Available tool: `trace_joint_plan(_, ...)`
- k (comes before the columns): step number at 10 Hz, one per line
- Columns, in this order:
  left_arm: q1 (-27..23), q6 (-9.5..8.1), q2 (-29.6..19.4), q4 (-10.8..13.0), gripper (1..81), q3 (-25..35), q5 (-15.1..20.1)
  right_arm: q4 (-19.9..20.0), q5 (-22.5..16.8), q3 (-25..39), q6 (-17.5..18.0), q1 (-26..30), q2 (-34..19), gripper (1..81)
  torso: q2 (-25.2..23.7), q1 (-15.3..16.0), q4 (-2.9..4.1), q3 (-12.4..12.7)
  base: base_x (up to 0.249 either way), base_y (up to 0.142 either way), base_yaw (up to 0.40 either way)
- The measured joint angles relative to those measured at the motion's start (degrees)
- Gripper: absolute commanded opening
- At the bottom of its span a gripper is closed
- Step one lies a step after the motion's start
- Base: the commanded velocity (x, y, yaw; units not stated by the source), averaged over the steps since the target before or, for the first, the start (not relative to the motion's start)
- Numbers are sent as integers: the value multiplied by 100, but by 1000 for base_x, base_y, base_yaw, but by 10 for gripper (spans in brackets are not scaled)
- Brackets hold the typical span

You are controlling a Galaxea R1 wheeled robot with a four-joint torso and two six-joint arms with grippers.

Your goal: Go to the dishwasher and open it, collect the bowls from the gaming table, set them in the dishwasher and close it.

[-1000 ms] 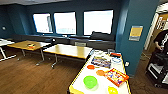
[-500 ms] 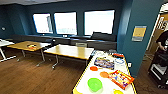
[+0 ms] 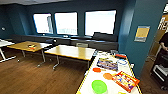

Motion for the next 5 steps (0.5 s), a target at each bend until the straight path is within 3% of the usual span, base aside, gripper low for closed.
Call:
trace_joint_plan(2, -41, -2, -13, 0, 811, 6, -10, 0, 11, -6, 2, 27, -10, 811, 2, 5, 0, 0, 73, 81, 0)
trace_joint_plan(5, -44, 0, -30, 0, 811, 6, -13, 0, 6, -2, 0, 57, 28, 811, 2, 5, 0, 0, 22, 0, 0)
